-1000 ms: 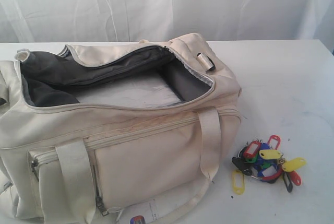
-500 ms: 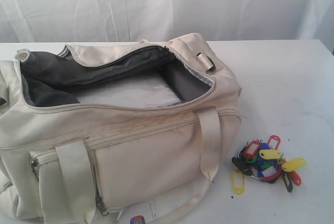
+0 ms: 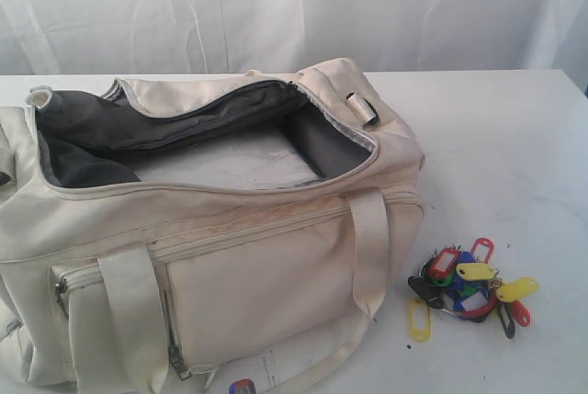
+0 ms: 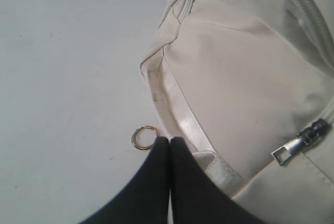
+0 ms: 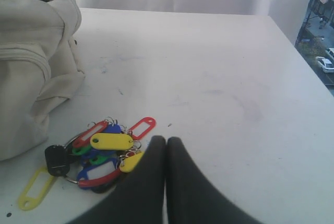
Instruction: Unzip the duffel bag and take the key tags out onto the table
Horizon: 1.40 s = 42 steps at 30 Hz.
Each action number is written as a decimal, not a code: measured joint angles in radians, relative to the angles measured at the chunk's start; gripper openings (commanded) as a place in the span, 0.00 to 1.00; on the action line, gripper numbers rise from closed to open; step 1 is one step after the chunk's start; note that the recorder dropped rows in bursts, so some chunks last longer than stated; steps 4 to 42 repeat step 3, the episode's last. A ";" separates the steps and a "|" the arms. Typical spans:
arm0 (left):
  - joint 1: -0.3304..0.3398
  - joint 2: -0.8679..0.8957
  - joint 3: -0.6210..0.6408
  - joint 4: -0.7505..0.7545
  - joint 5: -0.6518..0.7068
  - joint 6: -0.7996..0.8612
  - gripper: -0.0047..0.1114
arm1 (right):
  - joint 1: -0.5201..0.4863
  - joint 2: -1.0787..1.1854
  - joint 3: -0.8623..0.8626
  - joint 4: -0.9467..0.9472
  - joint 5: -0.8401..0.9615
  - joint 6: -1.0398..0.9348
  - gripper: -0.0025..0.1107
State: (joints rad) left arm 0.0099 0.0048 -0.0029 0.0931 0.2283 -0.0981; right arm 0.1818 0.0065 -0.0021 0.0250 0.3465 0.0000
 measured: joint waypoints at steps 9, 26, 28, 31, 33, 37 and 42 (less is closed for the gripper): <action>0.000 0.000 0.000 0.000 0.000 0.000 0.04 | 0.000 0.000 0.000 0.000 0.000 0.000 0.02; 0.000 0.000 0.000 0.000 0.000 0.000 0.04 | 0.000 0.000 0.000 0.000 0.000 0.000 0.02; 0.000 0.000 0.000 0.000 0.000 0.000 0.04 | 0.000 0.000 0.000 0.000 0.000 0.000 0.02; 0.000 0.000 0.000 0.000 0.000 0.000 0.04 | 0.000 0.000 0.000 0.000 0.000 0.000 0.02; 0.000 0.000 0.000 0.000 0.000 0.000 0.04 | 0.000 0.000 0.000 0.000 0.000 0.000 0.02; 0.000 0.000 0.000 0.000 0.000 0.000 0.04 | 0.000 0.000 0.000 0.000 0.000 0.000 0.02; 0.000 0.000 0.000 0.000 0.000 0.000 0.04 | 0.000 0.000 0.000 0.000 0.000 0.000 0.02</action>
